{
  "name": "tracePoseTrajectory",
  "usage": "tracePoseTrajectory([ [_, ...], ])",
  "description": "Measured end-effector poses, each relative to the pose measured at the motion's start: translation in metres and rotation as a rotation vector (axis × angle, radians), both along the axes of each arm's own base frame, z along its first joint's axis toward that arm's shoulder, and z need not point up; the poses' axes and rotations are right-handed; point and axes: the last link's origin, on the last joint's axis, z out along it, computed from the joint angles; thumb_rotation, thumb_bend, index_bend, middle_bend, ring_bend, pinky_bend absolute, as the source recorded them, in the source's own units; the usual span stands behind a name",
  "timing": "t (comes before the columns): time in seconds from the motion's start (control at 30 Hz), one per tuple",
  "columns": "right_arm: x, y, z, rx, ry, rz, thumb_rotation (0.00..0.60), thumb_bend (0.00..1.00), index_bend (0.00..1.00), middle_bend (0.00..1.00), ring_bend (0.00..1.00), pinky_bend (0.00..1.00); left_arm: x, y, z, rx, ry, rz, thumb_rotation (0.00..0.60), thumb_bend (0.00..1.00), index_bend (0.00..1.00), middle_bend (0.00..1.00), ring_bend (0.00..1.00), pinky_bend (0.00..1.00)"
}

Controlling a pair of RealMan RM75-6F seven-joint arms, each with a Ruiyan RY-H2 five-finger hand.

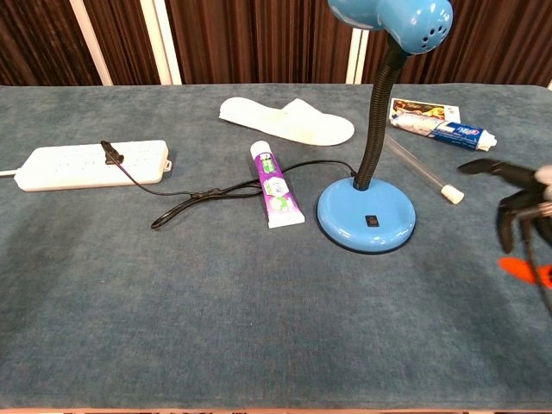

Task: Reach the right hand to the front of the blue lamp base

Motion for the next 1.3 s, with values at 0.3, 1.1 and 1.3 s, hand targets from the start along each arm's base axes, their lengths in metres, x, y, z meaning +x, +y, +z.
tracePoseTrajectory([
  [0.3, 0.028, -0.016, -0.048, 0.076, 0.040, -0.015, 0.600, 0.40, 0.01, 0.55, 0.74, 1.00, 0.000, 0.000, 0.001, -0.003, -0.008, 0.006, 0.600, 0.57, 0.21, 0.07, 0.01, 0.00],
  [1.1, 0.038, -0.035, -0.077, 0.090, 0.144, -0.066, 0.600, 0.40, 0.01, 0.55, 0.74, 1.00, -0.001, 0.001, 0.001, -0.004, -0.012, 0.012, 0.600, 0.57, 0.21, 0.07, 0.01, 0.00],
  [1.3, 0.038, -0.034, -0.077, 0.099, 0.154, -0.065, 0.600, 0.40, 0.01, 0.55, 0.74, 1.00, -0.001, 0.002, 0.001, -0.001, -0.012, 0.012, 0.600, 0.57, 0.21, 0.07, 0.01, 0.00],
])
